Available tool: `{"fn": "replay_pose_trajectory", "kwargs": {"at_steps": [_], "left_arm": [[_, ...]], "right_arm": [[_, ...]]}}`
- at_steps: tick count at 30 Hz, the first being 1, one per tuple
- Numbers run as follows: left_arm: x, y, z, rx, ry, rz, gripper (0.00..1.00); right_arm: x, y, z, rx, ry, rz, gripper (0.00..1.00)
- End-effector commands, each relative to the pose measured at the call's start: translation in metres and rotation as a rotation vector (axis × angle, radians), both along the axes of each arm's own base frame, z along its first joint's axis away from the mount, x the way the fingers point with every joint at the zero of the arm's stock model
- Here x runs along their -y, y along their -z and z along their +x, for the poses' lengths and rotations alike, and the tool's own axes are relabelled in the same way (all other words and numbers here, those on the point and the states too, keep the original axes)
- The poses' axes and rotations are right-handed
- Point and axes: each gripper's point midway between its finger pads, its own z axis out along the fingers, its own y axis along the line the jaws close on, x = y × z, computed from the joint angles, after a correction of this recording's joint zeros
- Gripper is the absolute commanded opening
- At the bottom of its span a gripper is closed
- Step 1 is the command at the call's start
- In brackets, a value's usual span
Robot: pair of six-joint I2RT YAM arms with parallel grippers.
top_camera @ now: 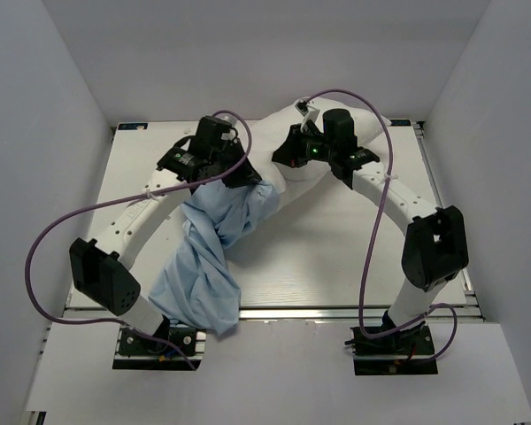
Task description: Put the pillow into the pillowcase
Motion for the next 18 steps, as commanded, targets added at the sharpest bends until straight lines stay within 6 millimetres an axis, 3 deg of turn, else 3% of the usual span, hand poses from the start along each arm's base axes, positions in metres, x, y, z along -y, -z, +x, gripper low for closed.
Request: {"fn": "replay_pose_trajectory", "kwargs": {"at_steps": [1,6,11,14,15,17,18], "left_arm": [[-0.020,-0.025,0.026,0.072,-0.063,-0.087,0.06],[-0.021,-0.005,0.042,0.027,-0.056,-0.078,0.08],[-0.013,0.024,0.055,-0.028,-0.036,-0.075,0.12],[-0.015,0.038,0.059,-0.056,-0.025,-0.058,0.27],[-0.017,0.041,0.060,-0.058,-0.029,-0.048,0.32],[-0.025,0.045,0.060,-0.060,-0.033,-0.024,0.44],[-0.033,0.039,0.061,-0.042,-0.050,-0.010,0.47]], "right_arm": [[-0.008,-0.086,-0.033,0.193,-0.087,0.162,0.00],[-0.021,-0.083,-0.081,0.238,-0.180,0.147,0.00],[-0.028,-0.057,-0.095,0.180,-0.199,0.128,0.00],[-0.033,-0.050,-0.092,0.193,-0.207,0.108,0.00],[-0.034,-0.044,-0.087,0.202,-0.208,0.088,0.02],[-0.031,-0.046,-0.078,0.283,-0.218,0.027,0.19],[-0.025,-0.048,-0.071,0.308,-0.216,0.010,0.35]]}}
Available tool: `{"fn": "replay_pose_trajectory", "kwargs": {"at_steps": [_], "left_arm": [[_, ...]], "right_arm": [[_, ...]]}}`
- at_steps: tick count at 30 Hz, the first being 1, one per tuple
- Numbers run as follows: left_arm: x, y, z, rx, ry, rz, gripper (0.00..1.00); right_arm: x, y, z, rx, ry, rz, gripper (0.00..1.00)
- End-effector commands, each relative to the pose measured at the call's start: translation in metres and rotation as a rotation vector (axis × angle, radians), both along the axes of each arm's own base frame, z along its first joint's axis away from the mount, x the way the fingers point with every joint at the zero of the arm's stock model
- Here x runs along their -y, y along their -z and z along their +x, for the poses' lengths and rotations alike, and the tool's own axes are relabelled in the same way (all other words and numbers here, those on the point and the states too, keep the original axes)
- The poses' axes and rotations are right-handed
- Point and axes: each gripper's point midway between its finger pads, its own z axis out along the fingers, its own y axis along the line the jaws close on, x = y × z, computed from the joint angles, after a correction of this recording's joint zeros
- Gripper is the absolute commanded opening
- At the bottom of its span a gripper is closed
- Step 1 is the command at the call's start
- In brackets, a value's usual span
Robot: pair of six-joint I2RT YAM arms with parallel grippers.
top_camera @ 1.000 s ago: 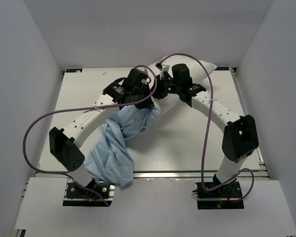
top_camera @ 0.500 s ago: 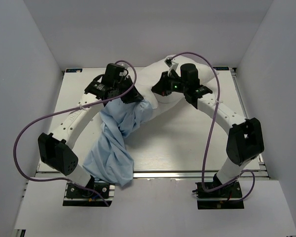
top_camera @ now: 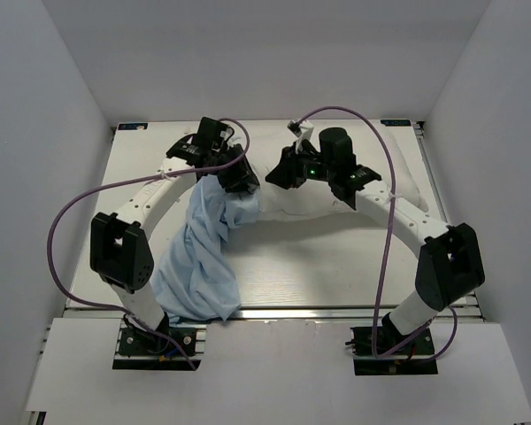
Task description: Put the pillow into the pillowcase
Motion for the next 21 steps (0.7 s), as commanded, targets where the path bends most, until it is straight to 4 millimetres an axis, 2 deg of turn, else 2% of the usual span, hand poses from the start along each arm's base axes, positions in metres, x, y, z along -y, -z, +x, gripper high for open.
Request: {"fn": "replay_pose_trajectory", "kwargs": {"at_steps": [1,2,3,4,5,6,8,9,12,13,14,15,16,18,19,21], "left_arm": [[-0.017,-0.026,0.029,0.162,-0.056,0.028,0.52],[-0.024,-0.029,0.027,0.179,-0.053,0.056,0.55],[-0.030,-0.046,0.026,0.227,-0.060,0.062,0.57],[-0.039,-0.053,0.028,0.257,-0.083,0.097,0.61],[-0.045,-0.058,0.025,0.280,-0.073,0.129,0.61],[-0.050,-0.073,0.021,0.319,-0.074,0.134,0.62],[-0.059,-0.084,0.017,0.373,-0.061,0.177,0.63],[-0.063,-0.097,0.011,0.413,-0.059,0.175,0.64],[-0.075,-0.100,-0.001,0.454,-0.042,0.222,0.65],[-0.080,-0.099,-0.010,0.464,-0.029,0.238,0.66],[-0.083,-0.099,-0.013,0.468,-0.031,0.248,0.66],[-0.085,-0.098,-0.017,0.468,-0.023,0.254,0.66],[-0.089,-0.092,-0.026,0.456,-0.015,0.265,0.67],[-0.091,-0.085,-0.035,0.442,-0.003,0.286,0.69],[-0.095,-0.075,-0.045,0.423,0.006,0.306,0.69],[-0.100,-0.064,-0.053,0.405,0.003,0.348,0.70]], "right_arm": [[-0.019,-0.071,-0.017,0.245,-0.188,0.069,0.42],[-0.013,-0.076,-0.013,0.332,-0.200,0.034,0.48],[-0.004,-0.087,-0.013,0.401,-0.204,0.007,0.59],[0.000,-0.093,-0.013,0.464,-0.211,-0.014,0.65],[0.003,-0.085,-0.015,0.429,-0.214,-0.030,0.69],[0.015,-0.097,-0.018,0.579,-0.239,-0.095,0.76],[0.023,-0.098,-0.023,0.650,-0.263,-0.152,0.82],[0.030,-0.092,-0.029,0.690,-0.287,-0.204,0.85],[0.048,-0.081,-0.029,0.748,-0.247,-0.298,0.89],[0.057,-0.055,-0.025,0.767,-0.235,-0.368,0.89],[0.065,-0.054,-0.028,0.812,-0.215,-0.391,0.89],[0.070,-0.046,-0.028,0.837,-0.205,-0.419,0.89],[0.079,-0.023,-0.026,0.872,-0.198,-0.481,0.89],[0.091,-0.020,-0.032,0.944,-0.173,-0.518,0.89],[0.099,0.000,-0.031,0.976,-0.174,-0.572,0.89],[0.108,0.005,-0.035,1.024,-0.151,-0.603,0.89]]}}
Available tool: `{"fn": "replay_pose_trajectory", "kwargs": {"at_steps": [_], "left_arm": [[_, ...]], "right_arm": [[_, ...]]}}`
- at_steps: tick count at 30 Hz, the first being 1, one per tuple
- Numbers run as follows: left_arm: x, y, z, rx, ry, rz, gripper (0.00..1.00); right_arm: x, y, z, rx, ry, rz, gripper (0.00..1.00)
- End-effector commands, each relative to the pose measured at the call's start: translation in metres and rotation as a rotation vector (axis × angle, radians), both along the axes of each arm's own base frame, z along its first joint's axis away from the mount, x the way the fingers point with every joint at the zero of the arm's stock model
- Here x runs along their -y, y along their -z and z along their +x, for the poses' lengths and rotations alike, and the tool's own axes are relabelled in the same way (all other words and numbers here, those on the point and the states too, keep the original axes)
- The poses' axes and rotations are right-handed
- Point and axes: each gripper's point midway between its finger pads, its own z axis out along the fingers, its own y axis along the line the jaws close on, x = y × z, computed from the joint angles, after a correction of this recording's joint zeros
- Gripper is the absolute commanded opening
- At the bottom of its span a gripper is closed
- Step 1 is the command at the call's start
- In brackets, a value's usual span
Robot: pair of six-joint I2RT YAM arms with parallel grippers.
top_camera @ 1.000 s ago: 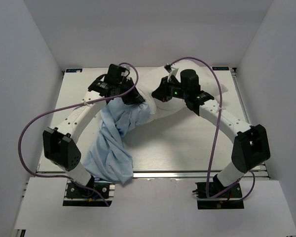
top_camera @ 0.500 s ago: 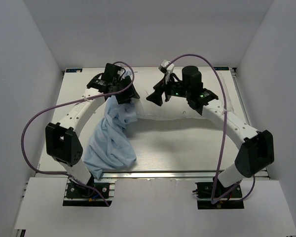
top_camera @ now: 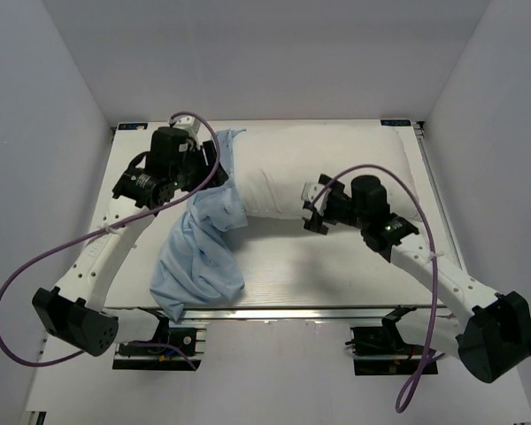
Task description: Put the pillow into the pillowcase
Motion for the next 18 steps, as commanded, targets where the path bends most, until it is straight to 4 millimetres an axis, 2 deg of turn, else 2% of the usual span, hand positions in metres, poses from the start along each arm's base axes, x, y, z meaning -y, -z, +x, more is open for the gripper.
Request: {"fn": "replay_pose_trajectory", "kwargs": {"at_steps": [1,2,4,5,6,12,14,15,16,18], "left_arm": [[-0.013,0.035,-0.021,-0.072,-0.003,0.116,0.71],[-0.013,0.041,-0.030,-0.079,0.005,0.126,0.71],[-0.015,0.046,-0.034,-0.074,-0.016,0.159,0.74],[-0.009,0.050,-0.040,-0.074,0.002,0.180,0.75],[-0.013,0.051,-0.038,-0.056,-0.030,0.224,0.75],[0.006,0.079,-0.030,0.025,0.023,0.422,0.76],[0.017,0.075,-0.023,0.097,0.066,0.463,0.76],[0.022,0.076,-0.019,0.128,0.080,0.467,0.76],[0.025,0.076,-0.018,0.149,0.117,0.495,0.76],[0.030,0.076,-0.016,0.166,0.138,0.513,0.76]], "right_arm": [[0.021,0.002,0.013,0.240,0.046,-0.093,0.89],[0.025,0.003,0.012,0.252,0.048,-0.101,0.89],[0.029,0.010,0.011,0.265,0.046,-0.115,0.89],[0.031,0.014,0.011,0.290,0.043,-0.127,0.90],[0.032,0.015,0.011,0.308,0.037,-0.134,0.89],[0.034,0.033,0.018,0.415,-0.001,-0.213,0.90],[0.034,0.041,0.024,0.420,-0.008,-0.232,0.89],[0.033,0.038,0.029,0.442,0.000,-0.233,0.89],[0.032,0.046,0.034,0.427,-0.003,-0.246,0.89],[0.032,0.050,0.042,0.425,0.004,-0.253,0.89]]}}
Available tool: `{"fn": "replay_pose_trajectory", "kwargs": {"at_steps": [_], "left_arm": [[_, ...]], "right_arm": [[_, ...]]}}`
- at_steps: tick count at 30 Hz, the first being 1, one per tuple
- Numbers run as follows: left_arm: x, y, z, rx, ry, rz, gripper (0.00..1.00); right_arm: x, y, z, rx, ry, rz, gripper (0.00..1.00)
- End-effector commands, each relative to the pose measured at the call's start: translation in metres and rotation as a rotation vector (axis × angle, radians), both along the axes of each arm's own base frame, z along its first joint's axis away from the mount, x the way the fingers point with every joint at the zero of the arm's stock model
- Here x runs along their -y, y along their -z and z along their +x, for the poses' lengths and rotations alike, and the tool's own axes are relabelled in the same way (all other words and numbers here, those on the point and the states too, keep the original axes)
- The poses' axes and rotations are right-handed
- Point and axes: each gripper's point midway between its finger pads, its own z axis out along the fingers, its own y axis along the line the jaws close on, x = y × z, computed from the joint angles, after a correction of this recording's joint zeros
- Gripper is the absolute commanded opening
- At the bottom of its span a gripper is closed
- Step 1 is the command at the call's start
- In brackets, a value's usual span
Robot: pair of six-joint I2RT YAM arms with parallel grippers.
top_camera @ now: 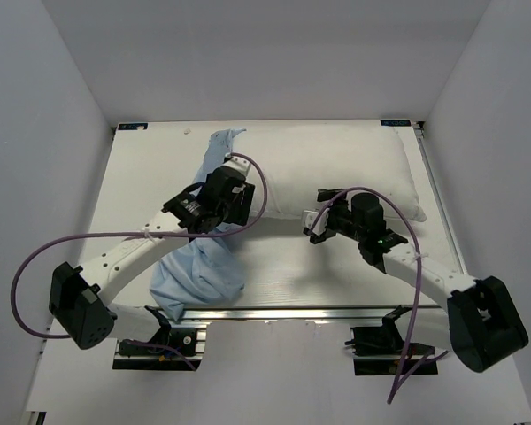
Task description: Put the pillow into the pillowcase
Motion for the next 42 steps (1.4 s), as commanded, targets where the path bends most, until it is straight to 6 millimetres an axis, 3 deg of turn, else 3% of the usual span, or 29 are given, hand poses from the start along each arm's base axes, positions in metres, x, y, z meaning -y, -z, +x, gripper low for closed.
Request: {"fn": "replay_pose_trajectory", "kwargs": {"at_steps": [1,7,10,13,14,15,16,19,27,30,36,42], "left_arm": [[0.003,-0.020,0.018,0.123,0.026,0.049,0.76],[-0.013,-0.034,0.012,0.162,-0.036,0.034,0.77],[-0.020,-0.030,0.003,0.166,-0.039,0.014,0.77],[-0.021,-0.015,-0.005,0.147,-0.025,0.008,0.77],[-0.023,-0.011,-0.005,0.147,-0.023,0.011,0.77],[-0.026,0.001,-0.008,0.139,-0.019,0.027,0.77],[-0.023,0.000,-0.004,0.164,-0.009,0.023,0.77],[-0.012,-0.005,0.003,0.200,0.017,-0.016,0.77],[0.008,-0.052,0.018,0.330,0.102,-0.073,0.77],[0.012,-0.066,0.019,0.360,0.122,-0.084,0.77],[0.012,-0.084,0.025,0.392,0.101,-0.095,0.77],[0.016,-0.136,0.033,0.475,0.075,-0.160,0.75]], "right_arm": [[-0.003,-0.014,0.026,0.120,0.004,-0.003,0.89],[-0.016,-0.004,0.058,0.113,0.028,0.009,0.87],[-0.023,-0.005,0.065,0.046,0.020,0.041,0.69],[-0.030,-0.015,0.071,-0.075,-0.002,0.074,0.38],[-0.034,-0.034,0.077,-0.094,-0.007,0.108,0.25],[-0.032,-0.027,0.072,-0.167,-0.012,0.101,0.21],[-0.032,-0.033,0.070,-0.191,-0.039,0.127,0.16],[-0.035,-0.055,0.059,-0.275,-0.079,0.190,0.11],[-0.047,-0.108,-0.010,-0.539,-0.278,0.275,0.07],[-0.053,-0.128,-0.023,-0.605,-0.308,0.337,0.07],[-0.063,-0.157,-0.024,-0.717,-0.324,0.441,0.06],[-0.067,-0.183,-0.023,-0.936,-0.336,0.551,0.06]]}}
